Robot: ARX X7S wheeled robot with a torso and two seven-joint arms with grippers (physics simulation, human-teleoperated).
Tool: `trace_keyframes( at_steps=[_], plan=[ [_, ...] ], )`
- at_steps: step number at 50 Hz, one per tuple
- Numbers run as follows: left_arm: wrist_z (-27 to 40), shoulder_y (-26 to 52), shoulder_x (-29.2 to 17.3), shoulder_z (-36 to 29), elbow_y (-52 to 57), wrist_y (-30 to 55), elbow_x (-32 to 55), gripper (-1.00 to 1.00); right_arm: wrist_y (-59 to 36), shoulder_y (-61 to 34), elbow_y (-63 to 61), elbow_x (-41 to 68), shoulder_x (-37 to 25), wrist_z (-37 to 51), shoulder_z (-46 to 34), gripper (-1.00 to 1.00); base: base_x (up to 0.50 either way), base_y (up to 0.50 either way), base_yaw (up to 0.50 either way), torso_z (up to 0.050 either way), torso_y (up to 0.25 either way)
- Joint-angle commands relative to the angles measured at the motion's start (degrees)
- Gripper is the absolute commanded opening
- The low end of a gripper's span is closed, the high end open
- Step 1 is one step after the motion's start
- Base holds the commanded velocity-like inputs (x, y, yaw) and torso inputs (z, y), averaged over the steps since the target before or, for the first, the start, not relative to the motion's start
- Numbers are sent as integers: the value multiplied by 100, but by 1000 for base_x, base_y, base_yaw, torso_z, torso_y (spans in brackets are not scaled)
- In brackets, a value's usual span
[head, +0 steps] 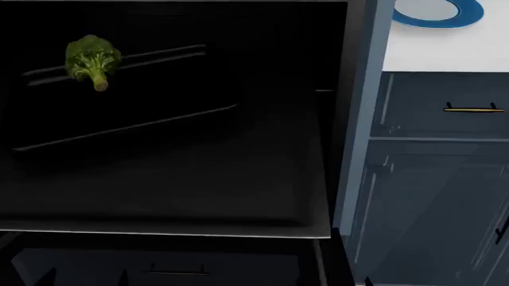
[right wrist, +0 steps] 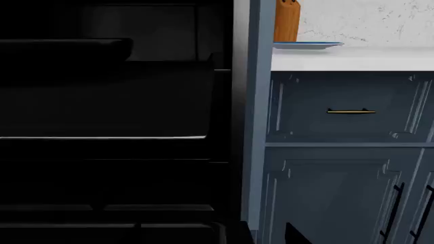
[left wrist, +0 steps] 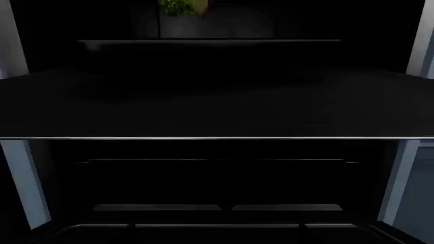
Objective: Pick the broccoli from the top rack in the oven and place it on the plate on the counter.
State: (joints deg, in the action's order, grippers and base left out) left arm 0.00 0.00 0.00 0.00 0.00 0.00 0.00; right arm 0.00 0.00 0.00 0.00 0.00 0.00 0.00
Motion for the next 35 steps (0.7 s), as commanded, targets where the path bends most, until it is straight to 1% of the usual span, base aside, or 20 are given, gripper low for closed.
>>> trace_keyframes(
  at_steps=[1, 4, 10, 14, 17, 20, 22, 31, 32, 35],
  plan=[
    [73, 12, -64, -72, 45, 58, 64, 100, -92, 26, -117, 32, -32, 46, -45, 100, 0, 0, 0, 0, 0],
    [116, -9, -140, -142, 63, 36, 259, 100, -2, -42, 59, 111, -128, 147, -182, 100, 0, 0, 0, 0, 0],
    [293, 10, -226, -265, -111, -164, 254, 100, -51, -26, -24, 134, -223, 270, -365, 100, 0, 0, 0, 0, 0],
    [412, -17, -267, -310, -11, -53, 261, 100, -24, -19, -55, 156, -263, 320, -459, 100, 0, 0, 0, 0, 0],
    [331, -71, -324, -357, 68, -123, 388, 100, -26, -29, -89, 196, -292, 349, -504, 100, 0, 0, 0, 6, 0],
    [319, -150, -373, -419, 216, -116, 417, 100, -37, -3, -153, 211, -324, 392, -543, 100, 0, 0, 0, 46, 0],
    [162, -156, -438, -484, 249, -61, 548, 100, -60, 11, -200, 231, -346, 418, -558, 100, 0, 0, 0, 50, 0],
    [230, -248, -523, -578, 474, -44, 566, 100, -152, -22, -293, 270, -416, 493, -687, 100, 0, 0, 0, 50, 0],
    [169, -245, -523, -551, 511, 16, 723, 100, -155, -19, -309, 281, -427, 494, -698, 100, 0, 0, 0, 50, 0],
    [167, -259, -543, -582, 552, 39, 770, 100, -139, -38, -276, 331, -441, 493, -723, 100, 0, 0, 0, 50, 0]
  ],
)
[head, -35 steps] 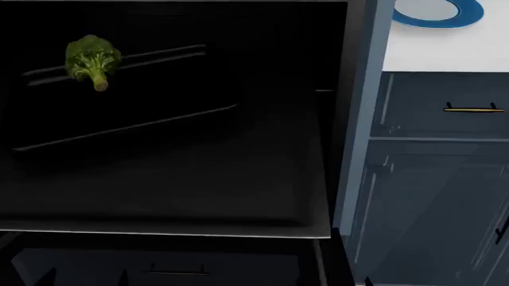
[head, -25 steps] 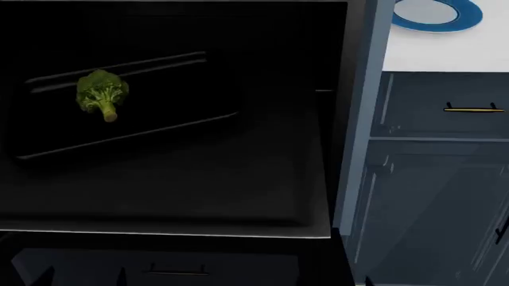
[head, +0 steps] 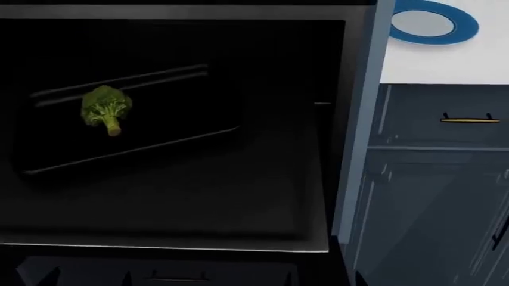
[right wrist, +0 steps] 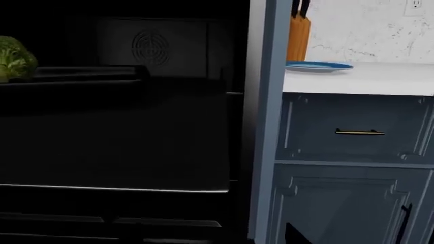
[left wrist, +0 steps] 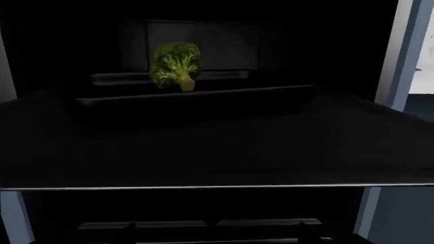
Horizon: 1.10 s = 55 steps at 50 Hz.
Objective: Pick the broccoli from the top rack in the oven and place it on the plate on the counter.
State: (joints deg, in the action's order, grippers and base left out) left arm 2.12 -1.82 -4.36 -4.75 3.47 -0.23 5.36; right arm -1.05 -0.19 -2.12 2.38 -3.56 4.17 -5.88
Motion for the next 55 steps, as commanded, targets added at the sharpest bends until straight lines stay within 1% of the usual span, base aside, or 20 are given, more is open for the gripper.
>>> trace_keyframes(
  at_steps=[1, 10, 17, 21, 25, 30, 36, 37, 39, 42, 44, 45, 46, 47, 49, 51, 52, 53, 54, 55],
  plan=[
    [-32, -69, -118, -119, 185, 39, 218, 100, -37, -20, -78, 105, -93, 80, -143, 100, 0, 0, 0, 50, 0],
    [35, -55, -216, -131, 377, 125, 320, 100, -183, -3, -318, 128, -168, 180, -207, 100, 0, 0, 0, 50, 0],
    [188, 133, -334, -172, 917, 709, 309, 100, -761, 48, -1128, 82, -297, 319, -249, 100, 0, 0, 0, 50, 0],
    [73, 488, -452, -206, 1146, 1515, 587, 100, -1310, -6, -1570, 89, -378, 344, -282, 100, 0, 0, 0, 50, 0],
    [262, 925, -565, -377, 1332, 2221, 341, 100, -1941, -123, -2111, 99, -470, 401, -243, 100, 0, 0, 0, 50, 0],
    [355, 1480, -572, -370, 1594, 3047, 430, 100, -2751, -427, -2664, 88, -549, 433, -270, 100, 0, 0, 0, 50, 0],
    [412, 2056, -624, -416, 1898, 4060, 542, 100, -3178, -642, -2879, 137, -595, 423, -288, 100, 0, 0, 0, 50, 0],
    [163, 2237, -593, -167, 1903, 4501, 1002, 100, -3215, -649, -2920, 175, -605, 409, -260, 100, 0, 0, 0, 50, 0],
    [255, 2326, -728, -245, 2054, 4671, 873, 100, -3251, -652, -2963, 195, -622, 410, -247, 100, 0, 0, 0, 50, 0],
    [335, 2370, -834, 6, 3031, 5730, 1220, 100, -3364, -679, -3081, 210, -639, 438, -221, 100, 0, 0, 0, 28, 0],
    [387, 2457, -1171, -307, 3706, 6328, 1163, 100, -3413, -686, -3119, 189, -646, 470, -242, 100, 0, 0, 0, 0, 0],
    [436, 2552, -1516, -766, 4071, 6559, 986, 100, -3449, -674, -3167, 183, -648, 485, -251, 100, 0, 0, 0, 0, 0],
    [578, 2639, -1536, -816, 4189, 6791, 902, 100, -3467, -671, -3198, 185, -651, 495, -251, 100, 0, 0, 0, 0, 0],
    [360, 2836, -1419, -535, 4492, 7407, 1244, 100, -3506, -669, -3258, 175, -653, 515, -257, 100, 0, 0, 0, 0, 0],
    [384, 3264, -1297, -237, 4823, 8174, 1377, 100, -3543, -678, -3312, 162, -653, 538, -289, 100, 0, 0, 0, 0, 0],
    [335, 3710, -1142, 88, 5099, 8872, 1522, 100, -3571, -690, -3348, 148, -656, 553, -330, 100, 0, 0, 0, 0, 0],
    [324, 3783, -1082, 204, 5098, 8991, 1586, 100, -3574, -695, -3347, 153, -659, 553, -333, 100, 0, 0, 0, 0, 0],
    [508, 3910, -1177, 252, 4936, 9019, 1880, 100, -3581, -703, -3345, 159, -666, 552, -333, 100, 0, 0, 0, 0, 0],
    [973, 4074, -1271, 479, 4717, 9021, 2609, 100, -3601, -715, -3355, 170, -668, 554, -323, 100, 0, 0, 0, 0, 0],
    [1832, 4414, -1440, 708, 4341, 9021, 3469, 100, -3633, -735, -3380, 173, -668, 563, -320, 100, 0, 0, 0, 0, 0]
  ],
)
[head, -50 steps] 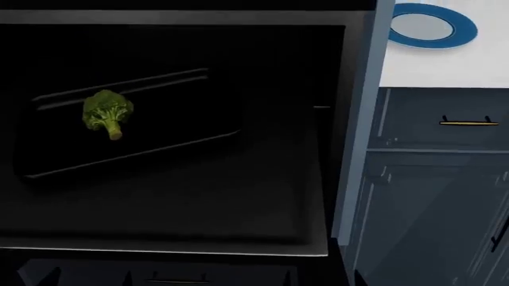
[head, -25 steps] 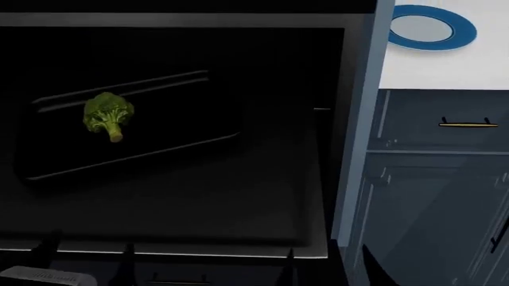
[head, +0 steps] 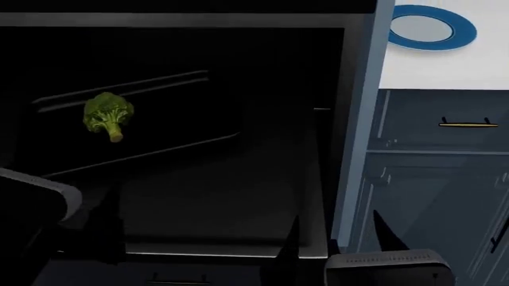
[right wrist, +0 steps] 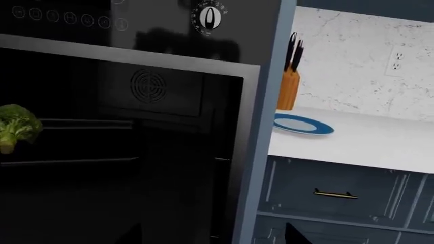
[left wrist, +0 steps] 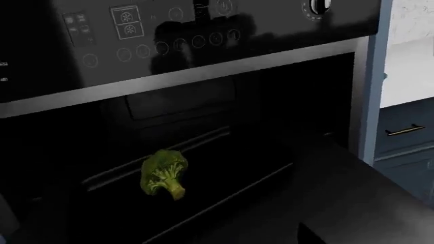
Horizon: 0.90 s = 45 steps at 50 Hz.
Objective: Pick the broccoli from the top rack in the oven and place it on the plate on the counter.
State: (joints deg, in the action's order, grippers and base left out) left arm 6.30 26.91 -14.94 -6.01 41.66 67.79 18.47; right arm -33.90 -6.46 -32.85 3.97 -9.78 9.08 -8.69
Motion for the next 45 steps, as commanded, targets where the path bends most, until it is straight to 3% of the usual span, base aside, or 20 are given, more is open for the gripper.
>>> trace_keyframes(
  at_steps=[1, 4, 6, 12, 17, 21, 30, 36, 45],
  plan=[
    [2274, 1812, -612, 887, 205, 2217, 3018, 100, -367, -124, -312, 16, -46, 73, -55, 100, 0, 0, 0, 0, 0],
    [3673, 2618, -855, 732, -765, 2209, 5153, 100, -381, -152, -313, 16, -46, 76, -106, 100, 0, 0, 0, 0, 0],
    [4260, 2973, -839, 519, -1466, 2189, 5669, 100, -345, -179, -237, 34, -42, 75, -98, 100, 0, 0, 0, 0, 0],
    [4680, 3424, -877, 35, -2364, 2027, 5627, 100, -245, -129, -194, 96, -71, 70, -50, 100, 0, 0, 0, 0, 0],
    [5771, 3872, -504, 575, -2900, 2044, 6834, 100, -126, -133, -34, 102, -72, 76, -82, 100, 0, 0, 0, 0, 0],
    [6603, 4267, -394, 627, -3206, 1887, 7643, 100, -133, -137, -29, 83, -70, 102, -146, 100, 0, 0, 0, 0, 0],
    [5922, 4571, -453, 349, -3853, 1522, 6882, 100, -452, -306, -311, 136, -80, 120, -205, 100, 0, 0, 0, 0, 0],
    [6119, 4674, -432, 358, -3933, 1397, 6925, 100, -493, -348, -352, 301, -81, 26, -174, 100, 0, 0, 0, 0, 0],
    [6320, 4692, -500, 422, -3815, 1344, 7207, 100, -420, -312, -377, 374, -125, -6, -190, 100, 409, 0, 0, 0, 0]
  ],
)
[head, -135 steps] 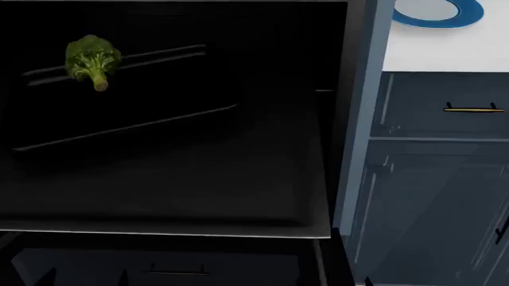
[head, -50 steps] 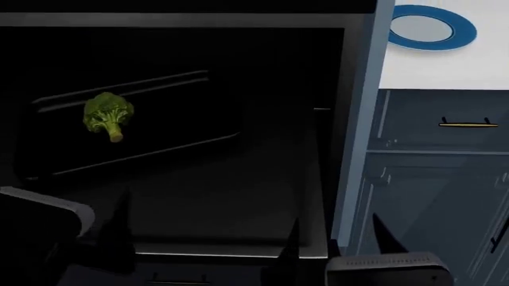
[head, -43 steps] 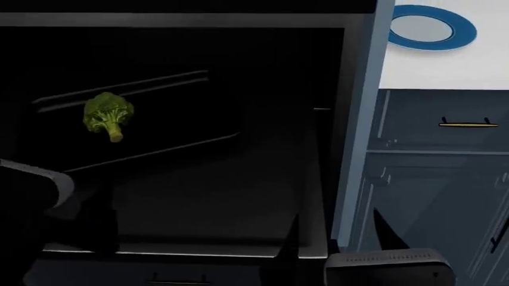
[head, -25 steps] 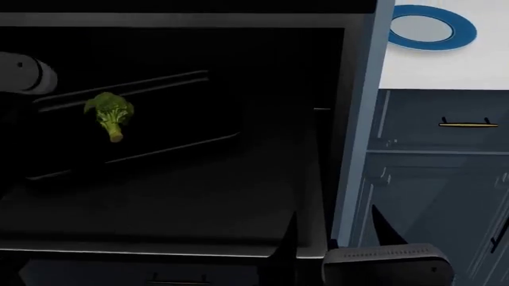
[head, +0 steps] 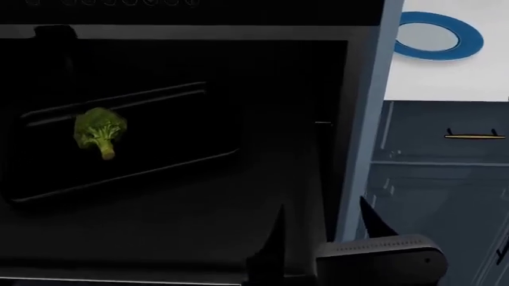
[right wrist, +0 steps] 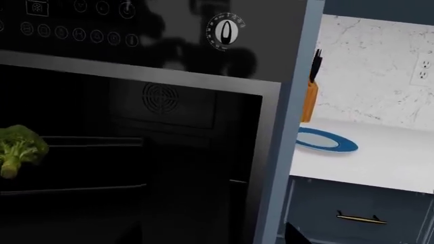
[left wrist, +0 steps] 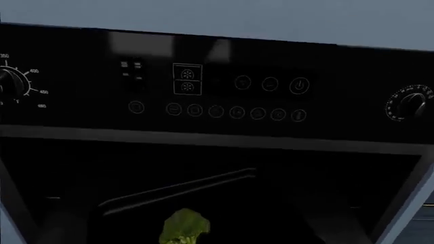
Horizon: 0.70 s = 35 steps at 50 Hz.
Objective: Pick the broccoli from the top rack in the oven and place it on the plate on the counter.
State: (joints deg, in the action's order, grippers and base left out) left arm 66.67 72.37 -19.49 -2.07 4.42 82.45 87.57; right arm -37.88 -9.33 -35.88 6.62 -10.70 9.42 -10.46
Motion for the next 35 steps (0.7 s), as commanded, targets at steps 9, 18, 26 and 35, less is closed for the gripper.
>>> trace_keyframes(
  at_steps=[9, 18, 26, 35],
  plan=[
    [518, 59, -26, -116, 174, -108, 498, 100, 77, 43, -26, 91, -55, 13, -61, 100, 424, 0, 0, 0, 0],
    [1057, -952, -187, 12, 1692, -163, 1427, 100, 406, 131, 151, 118, -82, -11, -73, 100, 0, 0, 0, 0, 0],
    [1012, -1157, -317, 81, 2100, -236, 1478, 100, 246, 41, 84, 146, -112, -14, -161, 100, 106, 0, 0, 0, 0],
    [787, -1171, -393, 114, 2054, -308, 1260, 100, 327, 100, 75, 225, -166, -38, -121, 100, 484, 0, 0, 0, 0]
  ],
)
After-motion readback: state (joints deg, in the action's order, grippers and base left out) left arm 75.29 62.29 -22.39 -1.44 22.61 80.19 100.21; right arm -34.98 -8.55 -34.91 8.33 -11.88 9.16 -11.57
